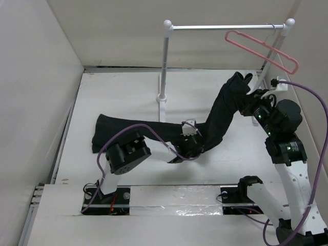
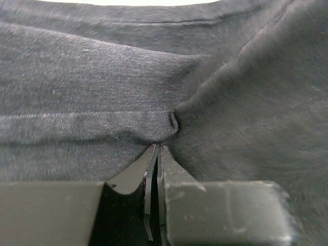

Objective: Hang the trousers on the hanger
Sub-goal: Fold the trousers at the center of the board.

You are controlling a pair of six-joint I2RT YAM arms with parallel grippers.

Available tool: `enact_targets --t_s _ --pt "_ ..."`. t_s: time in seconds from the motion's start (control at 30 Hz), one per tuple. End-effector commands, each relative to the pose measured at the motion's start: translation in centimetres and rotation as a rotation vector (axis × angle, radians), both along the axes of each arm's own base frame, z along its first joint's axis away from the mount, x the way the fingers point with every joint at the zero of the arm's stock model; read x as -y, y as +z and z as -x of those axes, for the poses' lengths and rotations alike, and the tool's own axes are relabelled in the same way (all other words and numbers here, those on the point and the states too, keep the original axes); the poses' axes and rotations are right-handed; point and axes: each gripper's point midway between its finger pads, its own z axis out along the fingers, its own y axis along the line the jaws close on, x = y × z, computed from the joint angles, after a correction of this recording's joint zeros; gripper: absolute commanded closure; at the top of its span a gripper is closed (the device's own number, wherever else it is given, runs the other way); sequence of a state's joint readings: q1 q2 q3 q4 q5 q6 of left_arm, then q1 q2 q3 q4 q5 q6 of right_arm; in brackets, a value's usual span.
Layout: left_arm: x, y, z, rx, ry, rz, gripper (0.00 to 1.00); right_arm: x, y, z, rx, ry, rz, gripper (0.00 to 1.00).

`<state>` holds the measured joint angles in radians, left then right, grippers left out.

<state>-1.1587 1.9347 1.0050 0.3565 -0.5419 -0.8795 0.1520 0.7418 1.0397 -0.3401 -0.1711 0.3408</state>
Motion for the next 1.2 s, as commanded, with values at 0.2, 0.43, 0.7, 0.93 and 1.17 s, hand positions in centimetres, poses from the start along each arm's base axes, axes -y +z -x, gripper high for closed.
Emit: enact_targets --t_s 0.2,0.43,0.7,0.93,1.17 --pt "11.6 1.4 3.0 -0.054 -0.243 0.149 1.0 -2.9 9.6 2.6 0.238 0.177 -0.058 1.0" --pt "3.3 10.3 -1.0 0.079 -0.13 0.148 0.86 -8.1 9.6 0.6 0.215 0.312 -0.104 1.0" --pt "-18.0 22.8 -3.7 0.29 0.257 0.284 0.6 -16.2 11.2 -1.2 0.218 0.418 -0.132 1.0" --pt "-30.3 30.2 -0.3 0.442 0.462 0.342 0.61 -27.0 11.0 -1.3 0.194 0.554 -0.141 1.0" --pt "-36.2 33.2 3.2 0.516 0.621 0.377 0.61 -42.8 -3.1 0.7 -0.036 0.772 -0.033 0.76"
